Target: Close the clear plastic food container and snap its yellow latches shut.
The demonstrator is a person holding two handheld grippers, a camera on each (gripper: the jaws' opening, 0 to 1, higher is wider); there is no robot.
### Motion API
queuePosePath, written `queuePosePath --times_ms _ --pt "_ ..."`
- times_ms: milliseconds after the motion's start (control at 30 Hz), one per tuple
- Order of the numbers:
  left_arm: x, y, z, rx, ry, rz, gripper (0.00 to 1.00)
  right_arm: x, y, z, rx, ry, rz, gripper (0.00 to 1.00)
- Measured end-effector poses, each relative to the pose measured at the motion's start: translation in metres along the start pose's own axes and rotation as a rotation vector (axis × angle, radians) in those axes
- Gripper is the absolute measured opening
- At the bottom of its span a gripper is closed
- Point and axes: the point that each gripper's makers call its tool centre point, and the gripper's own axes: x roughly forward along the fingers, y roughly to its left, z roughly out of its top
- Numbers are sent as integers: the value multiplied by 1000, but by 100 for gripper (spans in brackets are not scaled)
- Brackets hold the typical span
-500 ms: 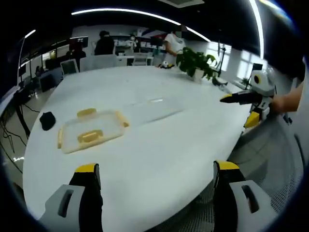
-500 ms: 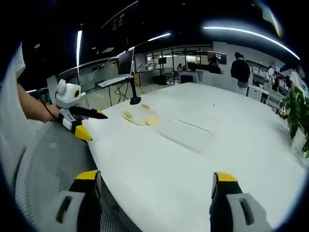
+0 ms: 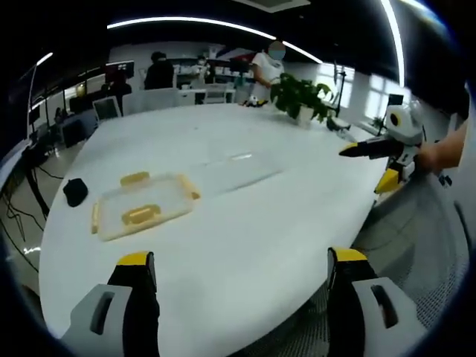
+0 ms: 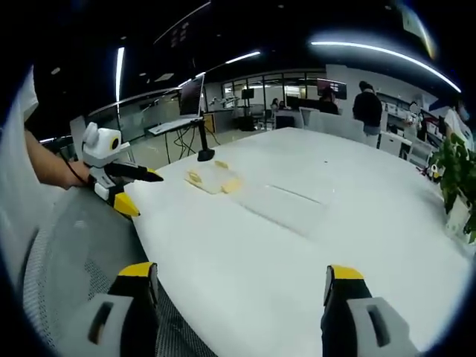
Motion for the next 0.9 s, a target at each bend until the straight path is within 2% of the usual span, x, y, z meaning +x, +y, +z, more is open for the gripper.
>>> queuePosePath --times_ms 333,467,567,733,833,900 --pt "0 1 -2 8 7 3 93 0 -3 1 16 -7 -6 92" --pt "1 -1 -2 0 10 -7 93 0 -4 -1 21 -3 -9 92" --pt "-1 -4 2 -7 -9 -17 91 -1 -4 -1 8 1 -16 90" --pt "0 -11 2 3 -2 -35 91 -1 -6 -5 27 11 -21 91" --pt "2 -17 -3 23 29 -64 90 -1 -4 -6 30 16 -12 91" --pt "2 -17 -1 27 21 -65 90 -1 -4 -6 21 18 -11 91"
